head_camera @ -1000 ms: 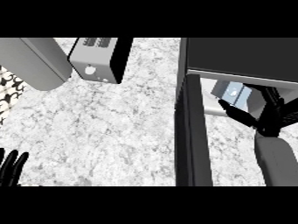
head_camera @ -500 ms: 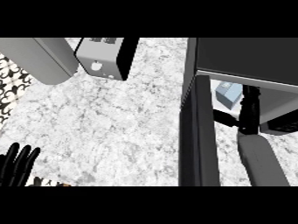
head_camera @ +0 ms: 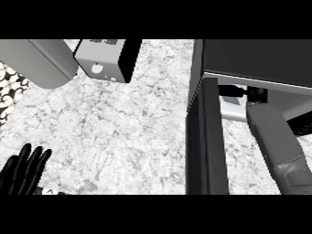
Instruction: Pick up the milk, place it into the microwave and close the microwave
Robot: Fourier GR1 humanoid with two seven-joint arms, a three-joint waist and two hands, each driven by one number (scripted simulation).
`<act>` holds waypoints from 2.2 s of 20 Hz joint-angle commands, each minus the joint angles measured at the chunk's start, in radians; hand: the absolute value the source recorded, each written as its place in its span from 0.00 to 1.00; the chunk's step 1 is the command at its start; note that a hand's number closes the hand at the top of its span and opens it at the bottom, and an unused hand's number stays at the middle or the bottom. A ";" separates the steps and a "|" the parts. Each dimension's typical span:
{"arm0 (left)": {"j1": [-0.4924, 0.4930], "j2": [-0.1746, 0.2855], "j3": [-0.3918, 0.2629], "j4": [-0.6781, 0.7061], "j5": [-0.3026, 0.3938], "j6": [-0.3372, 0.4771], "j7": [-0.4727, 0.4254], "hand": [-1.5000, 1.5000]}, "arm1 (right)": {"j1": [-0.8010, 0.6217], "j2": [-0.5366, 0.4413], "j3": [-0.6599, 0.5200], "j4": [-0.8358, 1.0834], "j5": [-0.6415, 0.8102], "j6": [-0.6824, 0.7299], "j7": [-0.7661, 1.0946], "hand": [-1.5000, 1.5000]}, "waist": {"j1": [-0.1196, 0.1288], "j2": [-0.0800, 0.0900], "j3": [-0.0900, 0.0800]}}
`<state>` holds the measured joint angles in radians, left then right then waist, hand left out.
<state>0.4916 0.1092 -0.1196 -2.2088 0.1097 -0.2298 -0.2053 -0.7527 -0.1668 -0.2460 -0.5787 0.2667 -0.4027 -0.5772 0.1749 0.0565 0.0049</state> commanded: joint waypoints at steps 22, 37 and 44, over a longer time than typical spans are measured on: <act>-0.022 -0.106 -0.209 0.020 -0.185 0.098 0.061 0.00 | -0.174 -0.057 -0.123 0.399 -0.058 0.164 -0.162 0.00 | -0.097 -0.023 0.000; -0.210 -0.036 -0.198 0.194 -0.157 -0.015 0.117 0.00 | 0.009 -0.018 -0.152 0.396 -0.120 0.427 -0.377 0.00 | -0.166 -0.049 -0.004; -0.271 -0.057 -0.285 0.267 -0.246 -0.011 0.140 1.00 | 0.128 -0.014 -0.102 0.299 -0.110 0.464 -0.405 0.00 | -0.191 -0.062 -0.006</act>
<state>0.2545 0.0466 -0.3895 -1.9598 -0.1167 -0.2303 -0.0950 -0.7257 -0.1485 -0.3628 -0.2451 0.1569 0.0361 -0.9553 0.0138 -0.0053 -0.0013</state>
